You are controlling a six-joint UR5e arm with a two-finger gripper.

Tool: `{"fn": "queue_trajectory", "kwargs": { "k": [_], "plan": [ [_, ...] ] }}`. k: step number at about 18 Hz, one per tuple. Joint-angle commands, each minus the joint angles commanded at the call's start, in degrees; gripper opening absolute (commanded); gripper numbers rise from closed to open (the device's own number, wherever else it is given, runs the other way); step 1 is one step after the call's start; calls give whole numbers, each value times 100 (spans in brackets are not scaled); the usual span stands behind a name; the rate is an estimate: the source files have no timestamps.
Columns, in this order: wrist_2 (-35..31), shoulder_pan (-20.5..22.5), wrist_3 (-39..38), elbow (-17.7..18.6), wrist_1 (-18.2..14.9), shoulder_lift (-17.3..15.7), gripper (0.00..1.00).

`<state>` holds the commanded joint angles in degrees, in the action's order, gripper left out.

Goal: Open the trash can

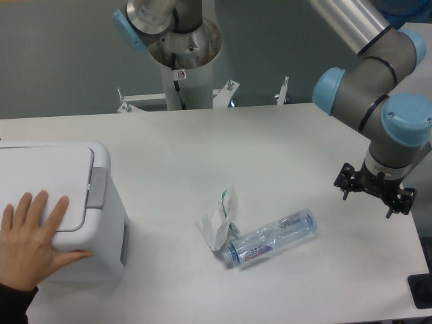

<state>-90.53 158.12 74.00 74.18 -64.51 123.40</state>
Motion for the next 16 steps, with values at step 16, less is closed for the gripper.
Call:
{"fn": "queue_trajectory", "kwargs": {
  "k": [16],
  "plan": [
    [773,-62,-614,9,-9,-18,100]
  ]
}}
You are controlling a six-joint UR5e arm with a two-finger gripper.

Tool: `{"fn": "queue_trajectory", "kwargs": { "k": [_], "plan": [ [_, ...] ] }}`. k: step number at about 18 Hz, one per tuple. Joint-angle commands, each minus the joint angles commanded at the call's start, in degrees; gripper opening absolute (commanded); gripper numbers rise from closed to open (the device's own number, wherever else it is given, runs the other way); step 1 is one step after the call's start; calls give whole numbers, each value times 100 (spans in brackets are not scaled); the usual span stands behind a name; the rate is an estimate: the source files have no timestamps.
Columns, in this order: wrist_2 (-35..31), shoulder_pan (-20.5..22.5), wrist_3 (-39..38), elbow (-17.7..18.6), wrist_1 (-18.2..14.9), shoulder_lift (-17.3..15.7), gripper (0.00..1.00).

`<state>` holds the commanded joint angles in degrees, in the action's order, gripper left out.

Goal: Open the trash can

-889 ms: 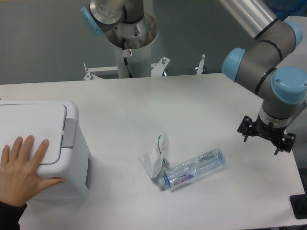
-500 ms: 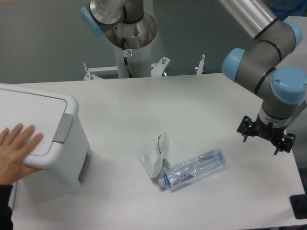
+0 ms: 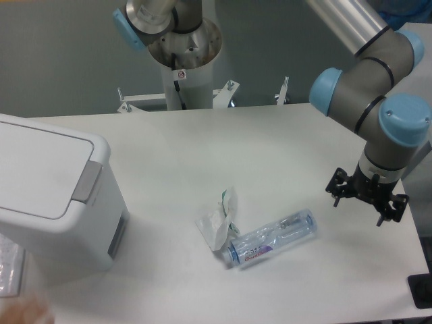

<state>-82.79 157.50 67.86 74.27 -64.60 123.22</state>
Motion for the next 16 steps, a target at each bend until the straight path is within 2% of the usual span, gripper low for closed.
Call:
{"fn": "queue_trajectory", "kwargs": {
  "k": [3,8,10,16],
  "plan": [
    [26,-17,-106,9,-9,0,100],
    [781,-35,-1370,-9,61,-35,100],
    [957,-96,-1775,0,210,-61,100],
    [1712,-272,-2995,-35,272,-605,100]
  ]
}}
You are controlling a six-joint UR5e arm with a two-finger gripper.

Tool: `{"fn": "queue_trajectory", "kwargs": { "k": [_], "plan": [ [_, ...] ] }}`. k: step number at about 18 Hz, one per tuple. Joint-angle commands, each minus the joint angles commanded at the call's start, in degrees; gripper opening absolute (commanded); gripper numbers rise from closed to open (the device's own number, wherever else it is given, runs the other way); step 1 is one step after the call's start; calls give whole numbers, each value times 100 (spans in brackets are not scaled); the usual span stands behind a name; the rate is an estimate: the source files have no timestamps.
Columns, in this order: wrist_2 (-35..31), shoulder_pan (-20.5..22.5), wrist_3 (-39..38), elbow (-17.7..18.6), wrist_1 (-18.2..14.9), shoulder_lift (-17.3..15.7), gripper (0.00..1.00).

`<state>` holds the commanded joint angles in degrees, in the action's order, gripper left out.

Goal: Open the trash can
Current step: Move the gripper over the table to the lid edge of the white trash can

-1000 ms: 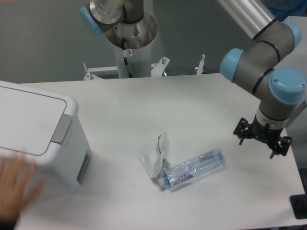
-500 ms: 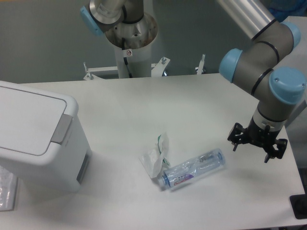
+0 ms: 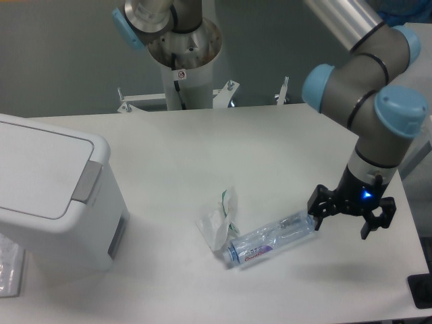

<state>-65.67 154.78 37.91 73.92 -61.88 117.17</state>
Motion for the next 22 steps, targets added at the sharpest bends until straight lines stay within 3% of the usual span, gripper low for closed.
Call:
{"fn": "queue_trajectory", "kwargs": {
  "k": [3,10,12,16,22],
  "plan": [
    [414,-149,-923,-9,9,-369,100],
    [494,-974,-1567,-71,88,-669,100],
    [642,-1264,-1576,17,88,-800,100],
    [898,-1476,-1497,597,132,-1196,100],
    [855,-1959,-1620,860,123,-1468,100]
  ]
}}
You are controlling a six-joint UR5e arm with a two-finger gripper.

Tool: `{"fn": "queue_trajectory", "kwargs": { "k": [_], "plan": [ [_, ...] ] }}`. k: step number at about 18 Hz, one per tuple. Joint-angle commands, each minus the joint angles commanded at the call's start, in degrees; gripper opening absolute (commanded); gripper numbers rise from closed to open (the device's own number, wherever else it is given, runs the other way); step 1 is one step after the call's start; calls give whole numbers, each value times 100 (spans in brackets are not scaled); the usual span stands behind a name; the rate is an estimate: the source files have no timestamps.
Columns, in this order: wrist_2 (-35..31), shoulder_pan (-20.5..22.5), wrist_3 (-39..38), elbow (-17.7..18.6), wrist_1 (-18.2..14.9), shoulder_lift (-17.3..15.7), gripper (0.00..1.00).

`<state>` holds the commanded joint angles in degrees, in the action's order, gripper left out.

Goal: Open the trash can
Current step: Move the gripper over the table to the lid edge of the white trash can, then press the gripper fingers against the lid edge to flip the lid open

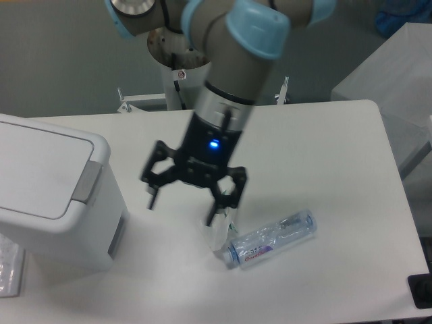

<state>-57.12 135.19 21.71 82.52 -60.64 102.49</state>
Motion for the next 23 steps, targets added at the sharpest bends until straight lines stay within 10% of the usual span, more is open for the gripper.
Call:
{"fn": "queue_trajectory", "kwargs": {
  "k": [5,23],
  "plan": [
    [-27,-264,61,589,61,-246,100],
    [-36,-370,53,915,272,-273,100]
  ]
}}
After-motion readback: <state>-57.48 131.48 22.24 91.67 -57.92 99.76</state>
